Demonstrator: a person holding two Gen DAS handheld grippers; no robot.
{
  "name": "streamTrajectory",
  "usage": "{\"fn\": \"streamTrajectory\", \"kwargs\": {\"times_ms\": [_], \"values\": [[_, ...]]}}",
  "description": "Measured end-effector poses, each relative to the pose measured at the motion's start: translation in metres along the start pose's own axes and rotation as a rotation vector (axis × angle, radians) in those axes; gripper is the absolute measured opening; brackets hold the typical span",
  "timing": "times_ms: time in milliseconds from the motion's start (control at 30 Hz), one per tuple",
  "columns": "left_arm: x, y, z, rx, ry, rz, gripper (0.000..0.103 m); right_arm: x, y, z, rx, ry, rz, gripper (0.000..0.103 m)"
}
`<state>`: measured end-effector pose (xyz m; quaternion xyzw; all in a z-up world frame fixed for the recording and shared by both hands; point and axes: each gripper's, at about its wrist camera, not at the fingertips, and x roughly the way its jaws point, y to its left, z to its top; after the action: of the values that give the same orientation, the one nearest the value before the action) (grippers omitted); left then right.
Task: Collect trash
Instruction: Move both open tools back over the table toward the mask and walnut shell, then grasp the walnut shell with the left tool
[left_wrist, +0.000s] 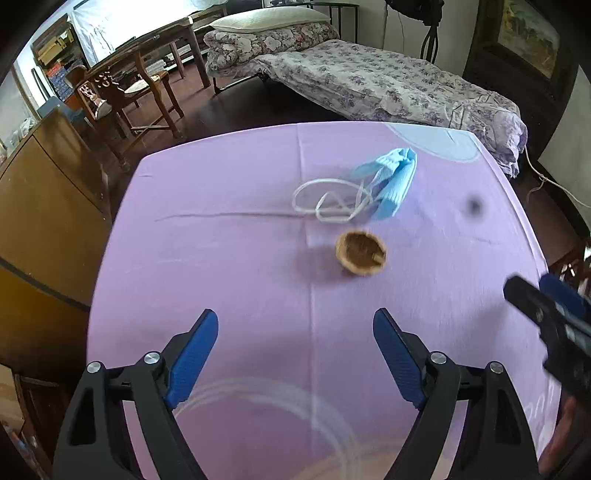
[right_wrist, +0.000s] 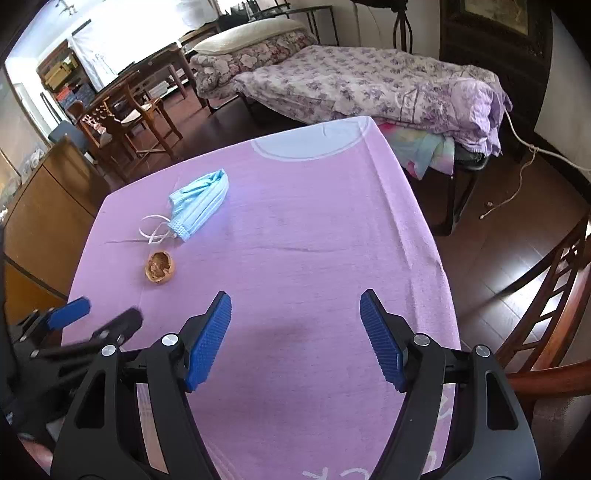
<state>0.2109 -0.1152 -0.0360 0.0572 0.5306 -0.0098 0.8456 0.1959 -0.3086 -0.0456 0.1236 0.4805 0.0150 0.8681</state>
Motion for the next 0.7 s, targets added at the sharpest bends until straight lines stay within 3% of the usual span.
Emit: {"fn": "streamTrajectory", "kwargs": {"times_ms": [133,200,233,267,700], "values": [[0.013,-0.008,0.012,-0.007,0.011,-0.008,0.082,-0.002,-0.002,-0.001,-0.021,-0.015,-0.033,0.071],[0.015,-0.009,0.014,0.000,0.011,-0.004,0.072,-0.002,-0.004,-0.001,-0.025,-0.020,-0.038,0.071],[0.018,-0.011,0.016,0.003,0.010,-0.004,0.062,-0.003,-0.003,-0.001,-0.025,-0.020,-0.037,0.071],[0.021,-0.013,0.019,0.004,0.012,-0.004,0.060,-0.003,-0.003,-0.001,-0.026,-0.019,-0.036,0.071],[0.027,-0.021,0.033,-0.007,0.022,-0.045,0.062,-0.004,0.004,-0.002,-0.049,-0.017,-0.051,0.071]]}}
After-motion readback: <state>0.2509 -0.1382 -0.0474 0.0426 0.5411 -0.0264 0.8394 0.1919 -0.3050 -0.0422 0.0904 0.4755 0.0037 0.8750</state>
